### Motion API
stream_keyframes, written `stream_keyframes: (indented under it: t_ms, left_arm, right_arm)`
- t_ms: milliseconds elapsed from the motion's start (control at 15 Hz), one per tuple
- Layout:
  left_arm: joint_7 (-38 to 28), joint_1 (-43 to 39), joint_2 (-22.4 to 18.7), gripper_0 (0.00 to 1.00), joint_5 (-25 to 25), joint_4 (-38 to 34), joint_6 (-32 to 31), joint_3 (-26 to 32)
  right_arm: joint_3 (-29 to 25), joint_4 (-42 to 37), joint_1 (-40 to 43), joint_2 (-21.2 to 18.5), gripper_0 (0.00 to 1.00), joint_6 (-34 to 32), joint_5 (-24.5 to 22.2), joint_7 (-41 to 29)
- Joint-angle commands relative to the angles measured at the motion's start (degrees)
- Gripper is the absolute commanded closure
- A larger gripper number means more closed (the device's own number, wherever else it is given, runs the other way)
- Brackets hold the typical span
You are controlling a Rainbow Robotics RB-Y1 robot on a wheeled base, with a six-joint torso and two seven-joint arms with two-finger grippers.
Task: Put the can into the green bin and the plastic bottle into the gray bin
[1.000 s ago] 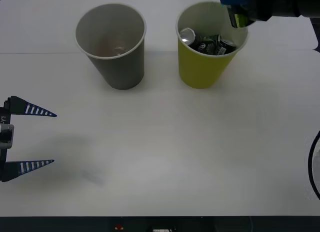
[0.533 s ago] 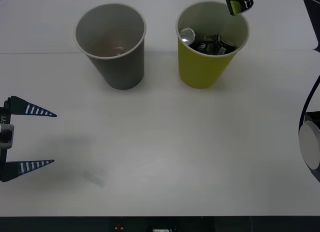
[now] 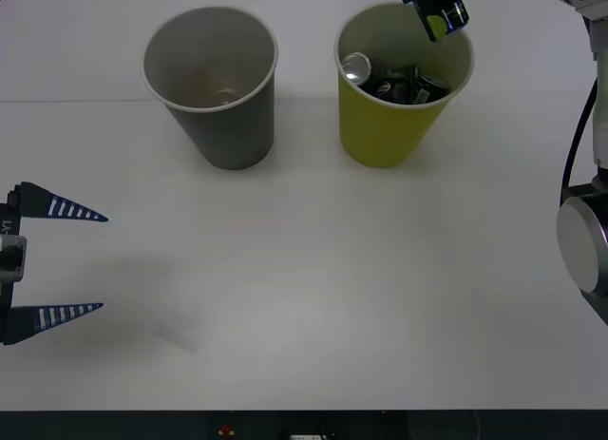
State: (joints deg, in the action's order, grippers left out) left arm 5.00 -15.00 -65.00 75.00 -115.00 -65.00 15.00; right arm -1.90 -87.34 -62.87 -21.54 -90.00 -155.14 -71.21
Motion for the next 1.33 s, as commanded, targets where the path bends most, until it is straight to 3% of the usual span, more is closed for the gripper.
stream_keyframes:
  t_ms: [67,200,267,333,400,1067,1333]
  left_arm:
    - [0.0,0.0,0.0,0.00,0.0,0.0,0.0,0.0]
    - [0.0,0.0,0.0,0.00,0.0,0.0,0.0,0.0]
    - [0.0,0.0,0.0,0.00,0.0,0.0,0.0,0.0]
    - [0.0,0.0,0.0,0.00,0.0,0.0,0.0,0.0]
    - [0.0,0.0,0.0,0.00,0.0,0.0,0.0,0.0]
    - [0.0,0.0,0.0,0.00,0.0,0.0,0.0,0.0]
    - [0.0,0.0,0.0,0.00,0.0,0.0,0.0,0.0]
  right_arm:
    - [0.4,0.7,-0.1,0.0,1.00,0.0,0.0,0.0]
    - [0.4,0.7,0.0,0.0,1.00,0.0,0.0,0.0]
    - [0.6,0.7,0.0,0.0,0.76,0.0,0.0,0.0]
    - [0.6,0.7,-0.1,0.0,0.11,0.0,0.0,0.1]
    - [0.6,0.7,0.0,0.0,0.00,0.0,0.1,0.0]
    - [0.2,-0.1,0.0,0.0,0.00,0.0,0.5,0.2]
    - [-2.6,-4.2,0.2,-0.1,0.00,0.0,3.8,0.2]
